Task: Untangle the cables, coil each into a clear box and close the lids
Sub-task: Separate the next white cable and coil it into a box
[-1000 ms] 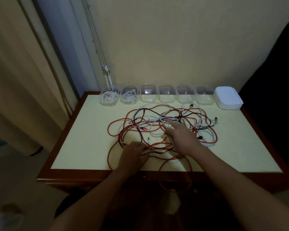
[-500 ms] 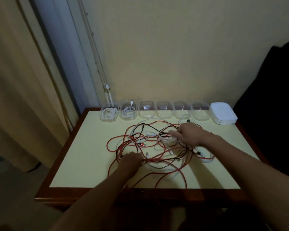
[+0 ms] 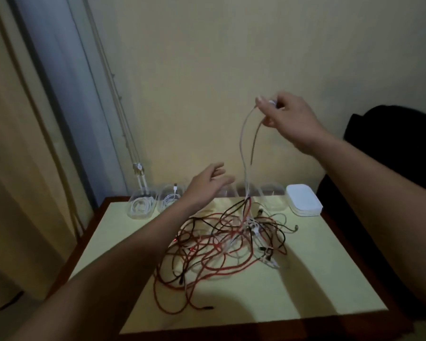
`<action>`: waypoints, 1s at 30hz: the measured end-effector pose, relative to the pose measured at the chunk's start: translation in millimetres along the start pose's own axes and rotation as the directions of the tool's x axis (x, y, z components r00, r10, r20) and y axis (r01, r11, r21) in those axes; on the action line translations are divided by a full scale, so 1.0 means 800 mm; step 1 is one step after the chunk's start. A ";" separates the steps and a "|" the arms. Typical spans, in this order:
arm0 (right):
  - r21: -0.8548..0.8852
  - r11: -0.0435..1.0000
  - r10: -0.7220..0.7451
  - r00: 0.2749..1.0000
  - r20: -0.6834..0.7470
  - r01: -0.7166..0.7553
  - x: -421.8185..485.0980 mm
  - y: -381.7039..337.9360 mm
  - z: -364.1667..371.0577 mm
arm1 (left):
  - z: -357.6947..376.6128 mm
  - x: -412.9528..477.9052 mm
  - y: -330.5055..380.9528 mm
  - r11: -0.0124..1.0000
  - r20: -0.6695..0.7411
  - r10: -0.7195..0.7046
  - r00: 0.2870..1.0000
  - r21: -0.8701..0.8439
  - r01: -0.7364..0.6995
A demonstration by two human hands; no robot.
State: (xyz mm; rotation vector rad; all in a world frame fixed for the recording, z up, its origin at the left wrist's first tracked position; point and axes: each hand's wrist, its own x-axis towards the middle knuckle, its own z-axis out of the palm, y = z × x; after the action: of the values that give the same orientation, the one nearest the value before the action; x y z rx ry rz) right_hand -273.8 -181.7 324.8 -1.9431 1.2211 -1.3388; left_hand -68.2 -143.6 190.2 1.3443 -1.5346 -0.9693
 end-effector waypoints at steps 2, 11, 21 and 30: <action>0.092 0.995 -0.028 0.999 0.020 0.026 0.014 -0.022 -0.008 | 0.001 0.014 0.023 0.997 -0.040 0.073 0.997 0.026 -0.072; 0.291 0.956 0.046 0.999 -0.019 -0.038 -0.001 -0.030 -0.030 | 0.007 0.028 0.081 0.991 0.223 0.055 0.973 0.110 -0.081; -0.230 0.957 0.154 0.981 -0.118 -0.178 -0.009 -0.007 -0.052 | 0.022 0.039 0.078 0.971 -0.072 0.175 0.982 0.177 -0.160; 0.011 0.986 0.163 0.979 0.123 -0.166 -0.035 -0.029 -0.011 | -0.027 0.066 0.144 0.463 -0.053 0.695 0.717 0.796 -0.390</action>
State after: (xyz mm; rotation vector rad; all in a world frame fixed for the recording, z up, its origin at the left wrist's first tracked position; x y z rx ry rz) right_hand -275.7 -145.0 332.6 -1.8362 1.2719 -1.1286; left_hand -88.8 -182.9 310.9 1.2627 -1.9475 0.4206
